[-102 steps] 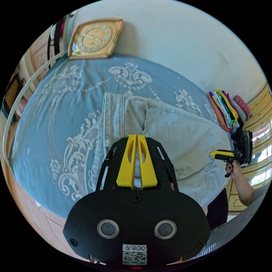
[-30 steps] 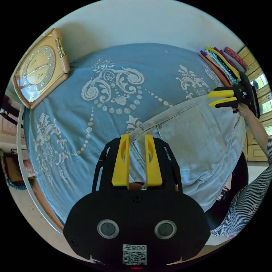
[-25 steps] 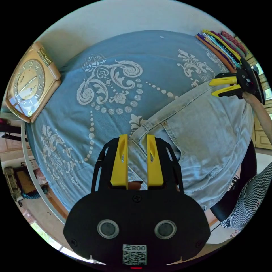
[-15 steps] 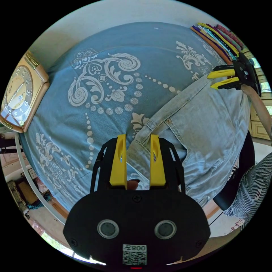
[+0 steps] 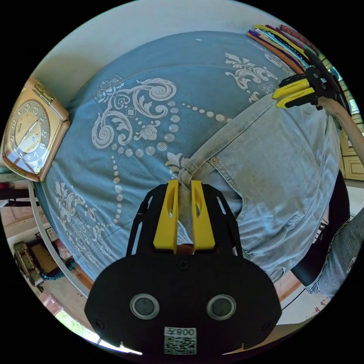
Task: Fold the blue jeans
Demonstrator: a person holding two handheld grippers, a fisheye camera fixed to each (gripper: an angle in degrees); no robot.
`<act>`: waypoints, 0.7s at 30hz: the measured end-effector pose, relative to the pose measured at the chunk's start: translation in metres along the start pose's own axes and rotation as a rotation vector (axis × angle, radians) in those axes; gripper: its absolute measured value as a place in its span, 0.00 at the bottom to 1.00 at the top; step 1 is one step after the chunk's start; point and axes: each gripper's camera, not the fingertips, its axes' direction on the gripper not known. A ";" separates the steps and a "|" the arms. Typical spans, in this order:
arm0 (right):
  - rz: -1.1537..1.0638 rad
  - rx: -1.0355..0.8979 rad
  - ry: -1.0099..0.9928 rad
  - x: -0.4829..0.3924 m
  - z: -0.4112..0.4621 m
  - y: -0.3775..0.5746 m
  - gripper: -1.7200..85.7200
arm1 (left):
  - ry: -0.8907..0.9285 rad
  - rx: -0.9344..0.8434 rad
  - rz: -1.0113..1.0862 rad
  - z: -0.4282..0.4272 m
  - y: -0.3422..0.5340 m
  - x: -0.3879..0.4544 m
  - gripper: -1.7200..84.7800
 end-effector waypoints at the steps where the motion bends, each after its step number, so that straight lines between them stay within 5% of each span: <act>1: 0.009 0.006 0.010 -0.002 -0.004 0.002 0.09 | -0.012 0.000 -0.008 -0.004 0.002 0.005 0.06; 21: 0.173 0.121 -0.028 -0.062 -0.136 0.092 0.02 | -0.101 0.100 -0.075 -0.116 0.113 0.107 0.03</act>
